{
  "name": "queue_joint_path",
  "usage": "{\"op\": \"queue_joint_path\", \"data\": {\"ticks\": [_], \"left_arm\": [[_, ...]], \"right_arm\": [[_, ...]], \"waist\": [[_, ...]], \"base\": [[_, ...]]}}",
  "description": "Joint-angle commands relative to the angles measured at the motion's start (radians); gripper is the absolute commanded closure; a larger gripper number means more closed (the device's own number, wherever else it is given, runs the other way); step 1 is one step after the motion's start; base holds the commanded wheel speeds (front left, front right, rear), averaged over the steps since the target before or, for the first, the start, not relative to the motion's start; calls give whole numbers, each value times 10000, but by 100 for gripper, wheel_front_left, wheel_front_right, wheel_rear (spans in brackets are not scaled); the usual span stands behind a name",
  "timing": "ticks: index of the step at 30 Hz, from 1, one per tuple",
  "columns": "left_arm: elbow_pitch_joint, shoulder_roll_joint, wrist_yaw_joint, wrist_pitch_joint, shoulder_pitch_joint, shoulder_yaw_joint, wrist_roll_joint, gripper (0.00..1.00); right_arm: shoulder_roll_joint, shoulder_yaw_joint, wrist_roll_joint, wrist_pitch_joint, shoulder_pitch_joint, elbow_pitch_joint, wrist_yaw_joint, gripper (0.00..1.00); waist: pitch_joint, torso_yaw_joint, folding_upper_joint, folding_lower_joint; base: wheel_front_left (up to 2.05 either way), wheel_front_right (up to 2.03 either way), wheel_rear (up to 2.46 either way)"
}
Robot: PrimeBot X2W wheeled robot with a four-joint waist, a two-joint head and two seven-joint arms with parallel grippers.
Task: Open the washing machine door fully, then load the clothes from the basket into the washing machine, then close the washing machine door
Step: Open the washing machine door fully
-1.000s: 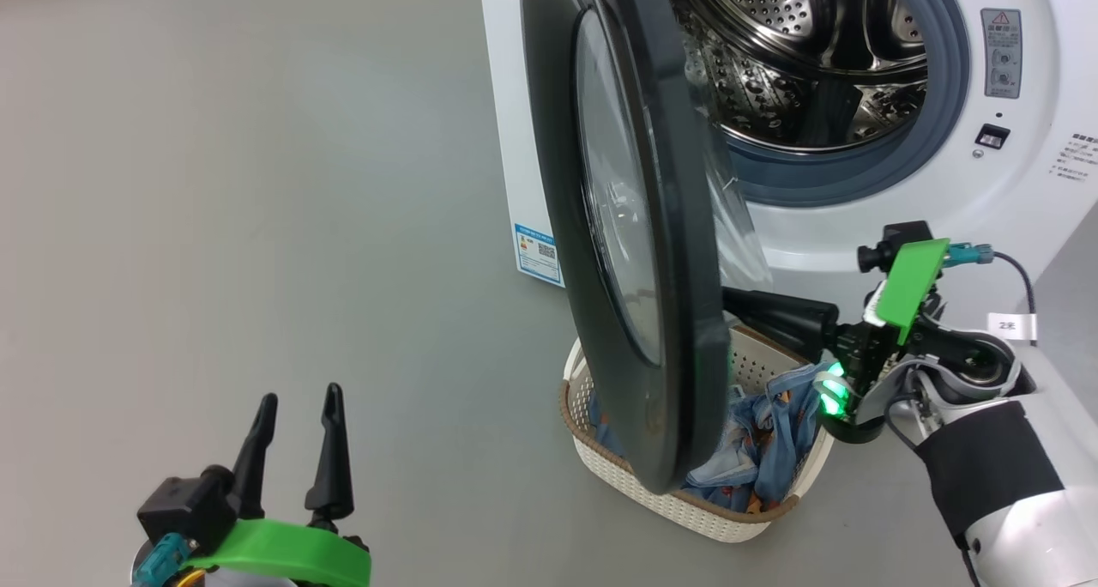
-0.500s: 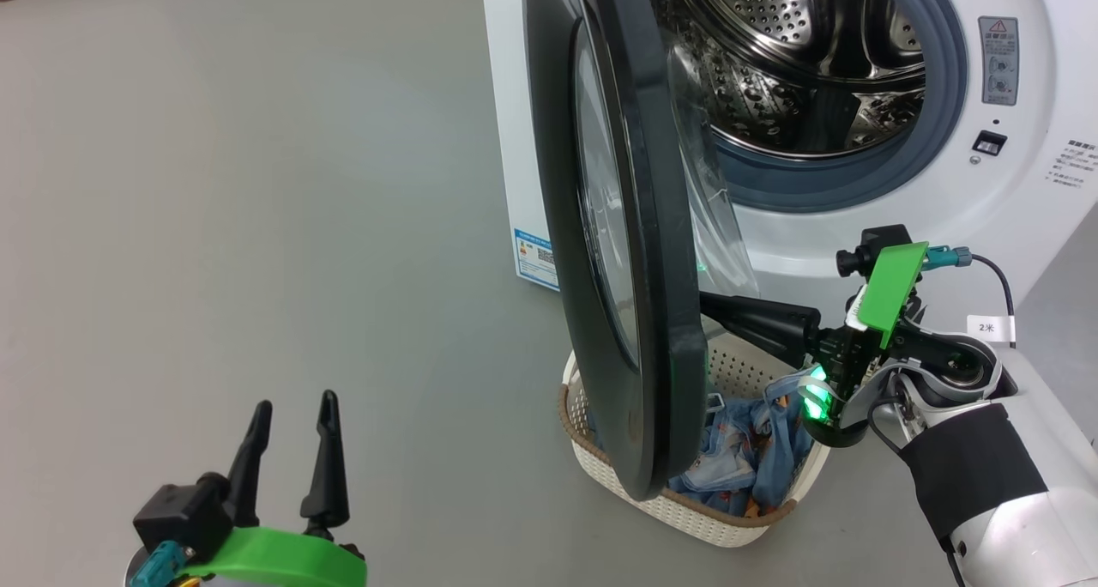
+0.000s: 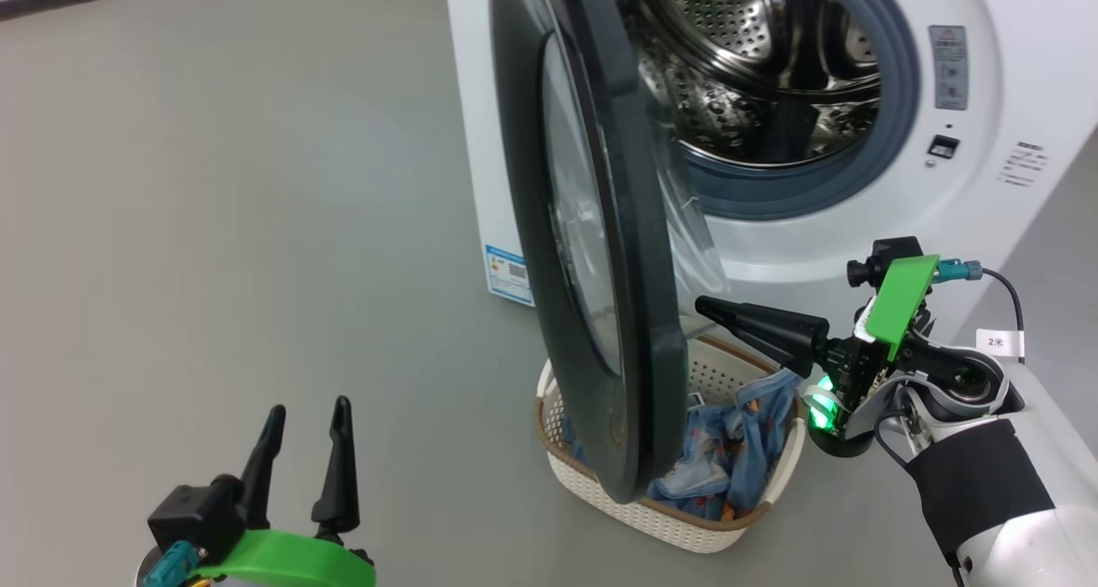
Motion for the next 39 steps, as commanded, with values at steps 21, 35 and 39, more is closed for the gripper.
{"op": "queue_joint_path", "data": {"ticks": [21,35,39], "left_arm": [[-150,176,44,-241,-205,250,-167,0],[-89,182,72,-376,-204,205,-235,0],[-45,169,83,-458,-188,241,-267,0]], "right_arm": [[-184,-290,-389,-954,1245,-2775,48,0],[-265,-469,-2343,-3465,2670,-5662,48,0],[-283,-590,-3069,-4584,3065,-6277,48,0]], "waist": [[-163,-2025,0,0],[-99,-3333,0,0],[-31,-3673,0,0]], "base": [[0,0,0],[0,0,0],[0,0,0]]}}
